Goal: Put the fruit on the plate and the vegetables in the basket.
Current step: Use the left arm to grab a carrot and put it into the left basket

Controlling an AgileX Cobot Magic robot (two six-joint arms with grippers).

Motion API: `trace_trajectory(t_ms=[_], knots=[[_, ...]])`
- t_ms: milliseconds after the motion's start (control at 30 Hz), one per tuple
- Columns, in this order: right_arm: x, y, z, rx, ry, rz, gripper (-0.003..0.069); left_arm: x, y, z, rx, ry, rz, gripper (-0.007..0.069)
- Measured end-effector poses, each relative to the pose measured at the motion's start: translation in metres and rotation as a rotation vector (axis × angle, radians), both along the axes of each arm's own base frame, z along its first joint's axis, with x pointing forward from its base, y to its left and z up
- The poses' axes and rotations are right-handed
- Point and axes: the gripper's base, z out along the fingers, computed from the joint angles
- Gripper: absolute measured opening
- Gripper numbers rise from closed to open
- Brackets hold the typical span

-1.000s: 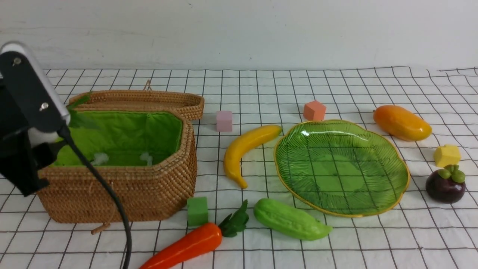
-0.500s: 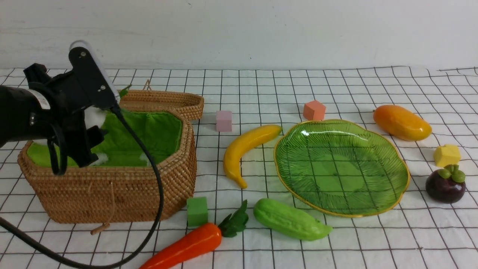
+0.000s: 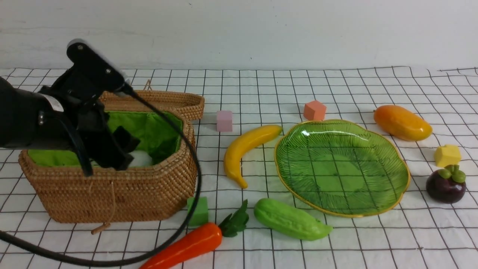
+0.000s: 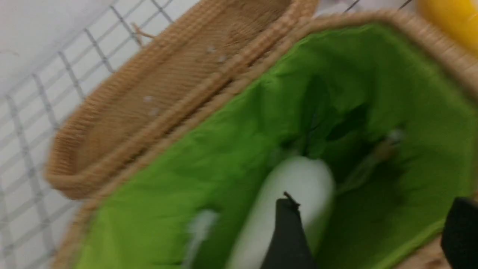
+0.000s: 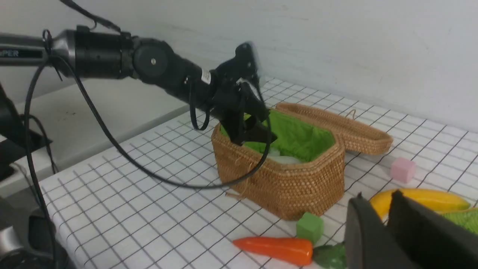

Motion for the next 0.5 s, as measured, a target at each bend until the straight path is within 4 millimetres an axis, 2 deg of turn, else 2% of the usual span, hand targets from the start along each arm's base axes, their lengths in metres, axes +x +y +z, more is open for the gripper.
trace_trajectory(t_ms=[67,167,200,233,300,367,433,500], knots=[[-0.002,0.001,-0.003,-0.017,0.03,0.024,0.0127,-0.018,-0.021,0.006,-0.085,0.063,-0.032,0.0314],[-0.006,0.003,-0.008,-0.055,0.079,0.069,0.013,-0.052,-0.06,0.005,-0.071,0.186,-0.184,0.0068],[-0.006,0.003,-0.009,-0.058,0.082,0.072,0.013,-0.055,-0.062,0.004,-0.066,0.197,-0.197,0.0056],[-0.008,0.004,-0.011,-0.075,0.099,0.089,0.0131,-0.069,-0.075,-0.002,-0.045,0.295,-0.226,-0.0003],[-0.009,0.004,-0.012,-0.089,0.112,0.104,0.0132,-0.079,-0.084,-0.011,-0.007,0.387,-0.234,-0.0013],[-0.011,0.004,-0.014,-0.104,0.127,0.12,0.0135,-0.084,-0.093,-0.03,0.102,0.491,-0.225,0.0],[-0.011,0.004,-0.014,-0.106,0.129,0.122,0.0137,-0.078,-0.096,-0.045,0.189,0.517,-0.207,0.0069],[-0.011,0.005,-0.015,-0.108,0.13,0.124,0.0138,-0.073,-0.097,-0.053,0.225,0.52,-0.202,0.0125]])
